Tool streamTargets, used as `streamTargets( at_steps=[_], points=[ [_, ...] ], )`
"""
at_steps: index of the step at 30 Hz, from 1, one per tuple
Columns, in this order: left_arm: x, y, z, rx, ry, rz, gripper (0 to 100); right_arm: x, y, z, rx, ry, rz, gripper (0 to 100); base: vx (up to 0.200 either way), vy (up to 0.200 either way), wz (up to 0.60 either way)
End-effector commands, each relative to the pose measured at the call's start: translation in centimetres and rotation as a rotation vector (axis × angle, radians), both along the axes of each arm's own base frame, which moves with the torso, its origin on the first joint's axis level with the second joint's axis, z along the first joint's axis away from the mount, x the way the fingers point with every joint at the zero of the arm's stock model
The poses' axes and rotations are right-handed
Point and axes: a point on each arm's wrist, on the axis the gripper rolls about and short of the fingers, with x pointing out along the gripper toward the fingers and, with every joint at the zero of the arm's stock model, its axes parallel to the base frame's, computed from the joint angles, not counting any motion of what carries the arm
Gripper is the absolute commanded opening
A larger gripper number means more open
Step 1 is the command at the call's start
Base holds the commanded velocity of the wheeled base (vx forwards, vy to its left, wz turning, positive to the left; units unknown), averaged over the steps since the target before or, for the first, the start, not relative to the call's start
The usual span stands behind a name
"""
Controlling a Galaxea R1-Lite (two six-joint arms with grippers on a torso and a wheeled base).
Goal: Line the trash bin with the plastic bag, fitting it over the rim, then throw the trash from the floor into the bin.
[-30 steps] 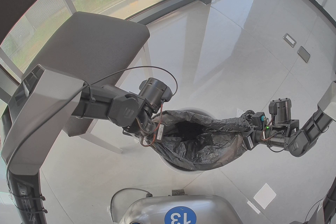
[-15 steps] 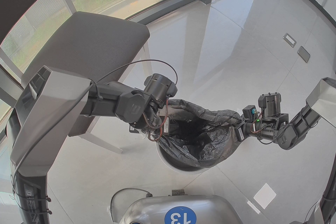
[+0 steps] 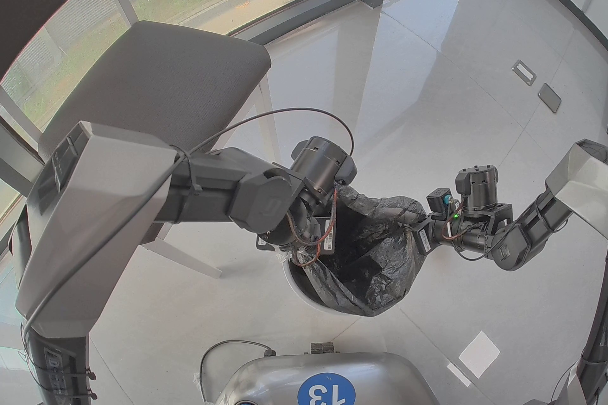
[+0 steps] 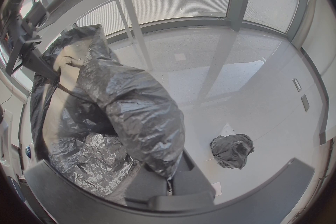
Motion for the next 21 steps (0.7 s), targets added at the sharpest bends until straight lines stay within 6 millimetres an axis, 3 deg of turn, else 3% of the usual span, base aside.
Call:
streamTargets(
  at_steps=[1,2,3,12,21],
  points=[
    [0.2,0.0,0.5,-0.023,-0.015,0.018,0,1.0,-0.6,0.5,0.007,-0.024,-0.023,0,0.0,0.0,0.0],
    [0.3,0.0,0.9,-0.041,-0.023,0.032,0,1.3,-0.9,0.7,0.008,-0.026,-0.032,0,0.0,0.0,0.0],
    [0.3,-0.1,1.0,-0.047,-0.023,0.038,0,1.4,-1.1,0.7,0.01,-0.028,-0.036,100,0.0,0.0,0.0],
    [0.4,-0.2,0.8,-0.065,-0.022,0.063,0,0.6,-1.1,2.6,0.025,-0.068,-0.033,100,0.0,0.0,0.0],
    [2.3,0.6,-0.7,-0.061,-0.008,0.116,0,-4.0,-0.2,5.9,0.042,-0.111,0.029,100,0.0,0.0,0.0]
  ],
)
